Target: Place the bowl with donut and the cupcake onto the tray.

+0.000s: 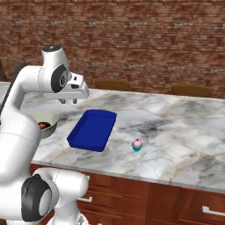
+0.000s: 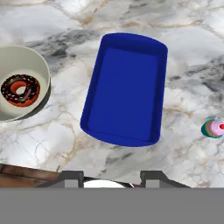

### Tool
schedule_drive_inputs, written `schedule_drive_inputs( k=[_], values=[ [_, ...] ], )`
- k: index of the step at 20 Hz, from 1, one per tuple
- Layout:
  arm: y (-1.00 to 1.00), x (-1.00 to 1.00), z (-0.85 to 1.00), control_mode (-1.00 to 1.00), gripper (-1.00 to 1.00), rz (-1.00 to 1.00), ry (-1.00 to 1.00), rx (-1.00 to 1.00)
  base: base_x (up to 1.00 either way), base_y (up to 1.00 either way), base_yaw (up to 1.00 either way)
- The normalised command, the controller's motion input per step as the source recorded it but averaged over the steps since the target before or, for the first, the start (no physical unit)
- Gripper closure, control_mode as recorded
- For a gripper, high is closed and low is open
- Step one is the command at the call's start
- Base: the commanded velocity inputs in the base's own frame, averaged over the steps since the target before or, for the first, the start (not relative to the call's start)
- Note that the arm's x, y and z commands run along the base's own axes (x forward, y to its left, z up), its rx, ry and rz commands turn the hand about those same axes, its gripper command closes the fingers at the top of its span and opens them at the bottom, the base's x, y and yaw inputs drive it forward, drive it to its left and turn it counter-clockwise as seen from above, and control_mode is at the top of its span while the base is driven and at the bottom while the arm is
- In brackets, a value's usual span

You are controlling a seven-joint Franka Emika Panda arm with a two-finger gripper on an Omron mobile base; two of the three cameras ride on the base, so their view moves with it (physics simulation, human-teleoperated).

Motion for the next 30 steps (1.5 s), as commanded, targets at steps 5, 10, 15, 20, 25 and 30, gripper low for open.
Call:
schedule_drive_inputs(
  k=[5, 10, 15, 20, 25, 30],
  values=[
    [0.57, 0.41, -0.22, -1.00, -1.00, -0.09, 0.00, 0.00, 0.00, 0.00, 0.00],
    [0.89, 0.56, -0.44, -1.00, -1.00, -0.04, 0.01, 0.01, 0.00, 0.00, 0.00],
    [0.80, 0.44, -0.44, -1.00, -1.00, -0.01, 0.00, 0.05, 0.00, 0.00, 0.00],
    [0.86, 0.48, -0.52, -1.00, -1.00, -0.04, 0.01, 0.03, 0.00, 0.00, 0.00],
    [0.15, 0.30, -0.47, -1.00, -1.00, -0.09, -0.03, -0.02, 0.00, 0.00, 0.00],
    [-0.13, 0.14, -0.63, -1.00, -1.00, -0.11, 0.04, 0.00, 0.00, 0.00, 0.00]
  ],
)
